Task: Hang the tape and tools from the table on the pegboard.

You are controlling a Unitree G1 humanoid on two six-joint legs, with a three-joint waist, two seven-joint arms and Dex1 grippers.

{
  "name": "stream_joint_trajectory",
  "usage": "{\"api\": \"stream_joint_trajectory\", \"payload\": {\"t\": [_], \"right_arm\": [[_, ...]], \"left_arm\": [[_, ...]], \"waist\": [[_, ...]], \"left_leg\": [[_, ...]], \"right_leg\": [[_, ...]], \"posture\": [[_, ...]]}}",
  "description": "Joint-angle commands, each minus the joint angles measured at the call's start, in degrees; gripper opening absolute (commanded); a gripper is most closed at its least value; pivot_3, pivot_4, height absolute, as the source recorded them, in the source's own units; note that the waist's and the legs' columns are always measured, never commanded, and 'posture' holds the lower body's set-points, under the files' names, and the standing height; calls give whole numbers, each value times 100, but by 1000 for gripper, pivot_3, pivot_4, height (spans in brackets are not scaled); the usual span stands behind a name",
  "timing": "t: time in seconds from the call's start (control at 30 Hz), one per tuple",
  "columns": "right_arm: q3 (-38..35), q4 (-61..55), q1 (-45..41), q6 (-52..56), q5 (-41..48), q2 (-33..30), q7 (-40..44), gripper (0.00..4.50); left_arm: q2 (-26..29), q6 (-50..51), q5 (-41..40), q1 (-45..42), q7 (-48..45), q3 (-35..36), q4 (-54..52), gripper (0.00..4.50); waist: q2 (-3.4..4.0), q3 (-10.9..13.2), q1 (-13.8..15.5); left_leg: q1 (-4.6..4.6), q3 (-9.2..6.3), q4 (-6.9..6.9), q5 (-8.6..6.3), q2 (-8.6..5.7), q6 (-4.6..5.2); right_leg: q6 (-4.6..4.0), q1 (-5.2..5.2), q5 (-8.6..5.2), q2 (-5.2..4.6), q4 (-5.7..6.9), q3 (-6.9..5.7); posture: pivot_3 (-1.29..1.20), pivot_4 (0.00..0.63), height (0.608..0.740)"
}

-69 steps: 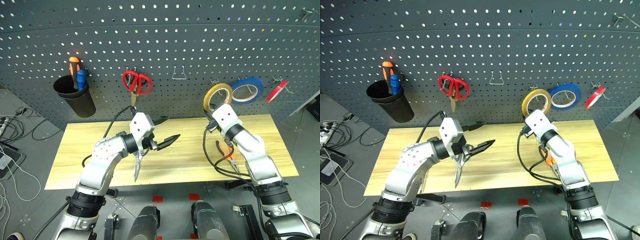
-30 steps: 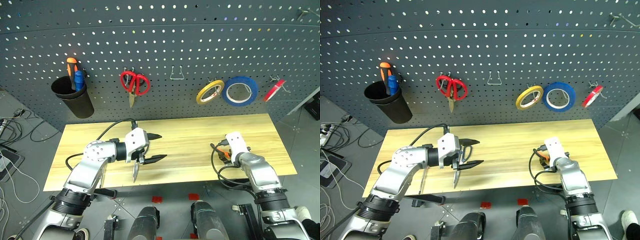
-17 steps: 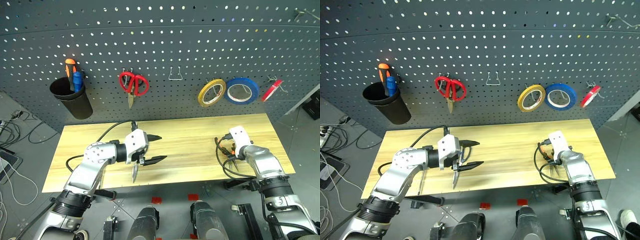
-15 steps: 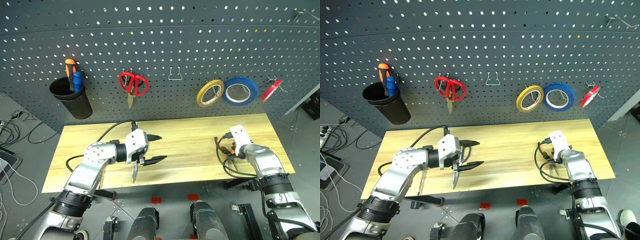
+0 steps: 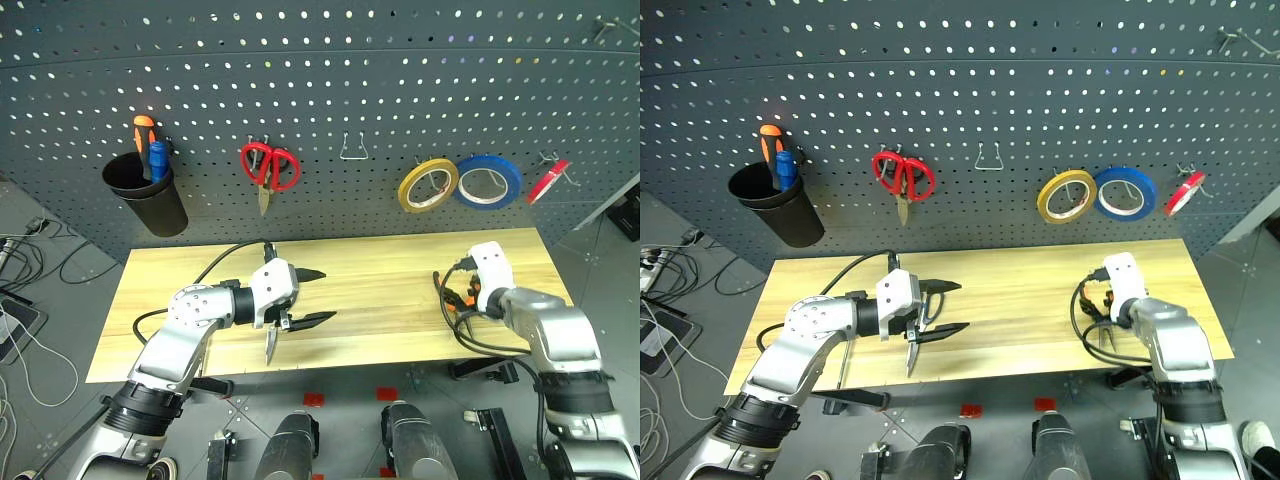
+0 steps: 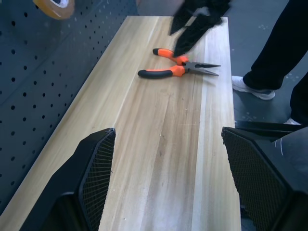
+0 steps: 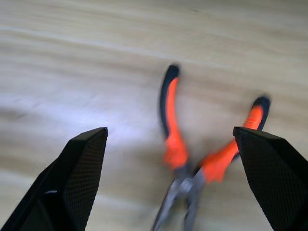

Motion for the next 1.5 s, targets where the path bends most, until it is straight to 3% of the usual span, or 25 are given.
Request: {"api": "stream_joint_trajectory", "payload": {"t": [0.03, 0.27, 0.6, 0.87, 1.27, 1.47, 1.5], "right_arm": [[-42, -723, 419, 375, 6, 305, -403, 4460], [150, -281, 515, -37, -229, 662, -1024, 4460], [68, 973, 229, -790, -355, 618, -1319, 4460], [-164, 1457, 110, -474, -123, 579, -1215, 4460], [106, 1413, 202, -648, -192, 424, -1080, 543], [94, 1388, 230, -729, -159, 324, -1008, 522], [85, 1381, 236, -746, -151, 301, -990, 872]], "left_arm": [[62, 79, -179, 43, -170, 14, -270, 3751], [9, 25, -78, -143, -230, -18, -60, 3751], [-14, 17, -6, -104, -229, -62, -80, 3751], [1, 17, -1, -88, -227, -49, -95, 3751], [29, 37, -31, -65, -239, -8, -105, 3751], [44, 93, -82, -58, -207, 69, -97, 3751], [48, 99, -91, -57, -201, 85, -90, 3751]], "waist": [[1, -1, 0], [1, -1, -14], [2, -1, -29], [3, -2, -40], [4, -3, -42], [5, -4, -41], [5, -3, -41]], "left_leg": [[2, 0, 0, 0, 1, 0], [5, 6, 0, 1, 0, 1], [6, 9, 0, 1, 0, 1], [6, 10, 0, 1, 0, 1], [6, 11, 1, 1, 0, 1], [6, 11, 2, 1, -1, 1], [6, 11, 2, 1, -1, 1]], "right_leg": [[0, 1, 0, 0, 1, -1], [0, 0, 0, 1, 2, 2], [0, 0, 0, 1, 3, 4], [0, 0, 0, 1, 3, 4], [0, 0, 0, 1, 4, 4], [0, 0, 0, 1, 5, 5], [0, 0, 0, 1, 5, 5]], "posture": [[-58, 208, 740], [-81, 208, 740], [-81, 208, 740], [-66, 200, 740], [-67, 199, 740], [-67, 199, 740], [-67, 199, 740]]}}
